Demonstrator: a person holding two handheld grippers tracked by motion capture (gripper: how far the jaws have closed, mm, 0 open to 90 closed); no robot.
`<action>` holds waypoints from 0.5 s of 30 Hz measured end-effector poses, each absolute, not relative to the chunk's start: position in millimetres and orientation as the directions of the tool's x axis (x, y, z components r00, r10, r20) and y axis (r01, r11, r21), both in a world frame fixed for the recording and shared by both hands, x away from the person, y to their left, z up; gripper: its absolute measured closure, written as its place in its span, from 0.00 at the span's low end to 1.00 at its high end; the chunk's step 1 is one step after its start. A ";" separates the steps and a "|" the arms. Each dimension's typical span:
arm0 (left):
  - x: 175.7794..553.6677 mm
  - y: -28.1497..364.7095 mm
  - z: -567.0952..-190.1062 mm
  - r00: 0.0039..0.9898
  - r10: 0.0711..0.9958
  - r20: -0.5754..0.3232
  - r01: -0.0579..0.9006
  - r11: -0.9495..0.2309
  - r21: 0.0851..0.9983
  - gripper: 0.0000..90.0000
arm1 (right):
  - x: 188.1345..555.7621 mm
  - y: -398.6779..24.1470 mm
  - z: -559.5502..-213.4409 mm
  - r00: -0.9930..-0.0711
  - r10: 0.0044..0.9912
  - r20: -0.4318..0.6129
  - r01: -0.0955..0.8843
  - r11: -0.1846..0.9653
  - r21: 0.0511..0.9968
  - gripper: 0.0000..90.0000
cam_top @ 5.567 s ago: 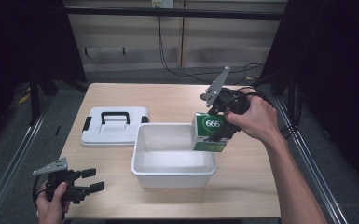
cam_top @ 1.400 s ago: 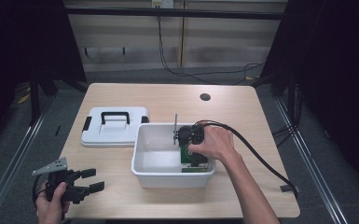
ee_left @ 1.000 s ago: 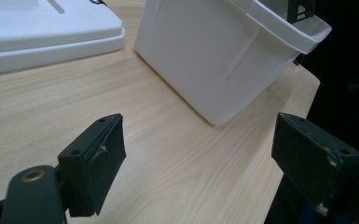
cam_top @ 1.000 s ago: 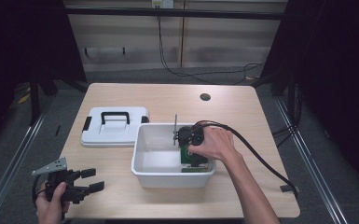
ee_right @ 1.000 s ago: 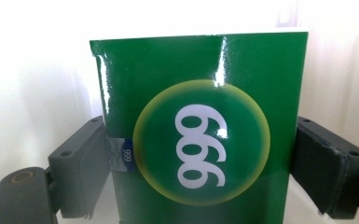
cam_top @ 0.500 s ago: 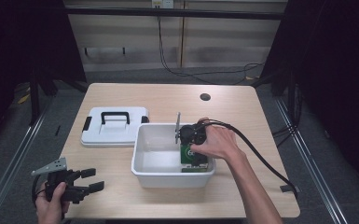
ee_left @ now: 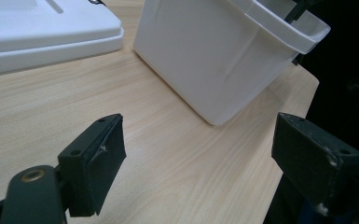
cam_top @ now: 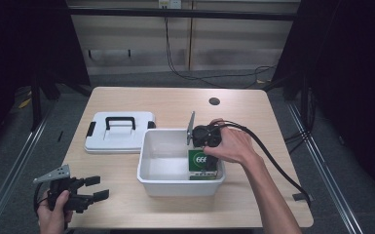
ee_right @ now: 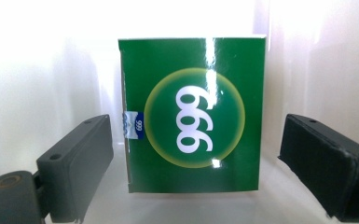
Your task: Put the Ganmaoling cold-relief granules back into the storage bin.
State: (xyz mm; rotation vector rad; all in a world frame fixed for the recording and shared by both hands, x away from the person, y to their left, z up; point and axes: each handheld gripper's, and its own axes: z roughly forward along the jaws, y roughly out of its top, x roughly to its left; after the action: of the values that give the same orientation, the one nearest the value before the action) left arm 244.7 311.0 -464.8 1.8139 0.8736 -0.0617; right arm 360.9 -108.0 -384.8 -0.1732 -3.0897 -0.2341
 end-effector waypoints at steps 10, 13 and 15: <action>244.7 311.4 -465.0 0.729 0.534 -0.429 0.585 -0.160 0.795 0.19 | 357.9 -118.9 -365.9 -0.990 0.127 0.063 0.140 0.949 0.283 0.14; 244.7 311.4 -464.9 0.729 0.534 -0.429 0.585 -0.160 0.795 0.19 | 355.0 -123.7 -357.8 -0.985 0.158 0.063 0.170 0.931 0.323 0.15; 244.8 311.2 -465.0 0.727 0.535 -0.431 0.588 -0.160 0.793 0.19 | 353.4 -128.5 -353.6 -0.987 0.154 0.046 0.160 0.920 0.359 0.15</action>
State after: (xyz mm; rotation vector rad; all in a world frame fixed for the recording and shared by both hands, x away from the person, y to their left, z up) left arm 244.8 311.2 -465.0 1.8145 0.8794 -0.0593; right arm 353.4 -128.5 -353.6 -0.2503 -3.0609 -0.5744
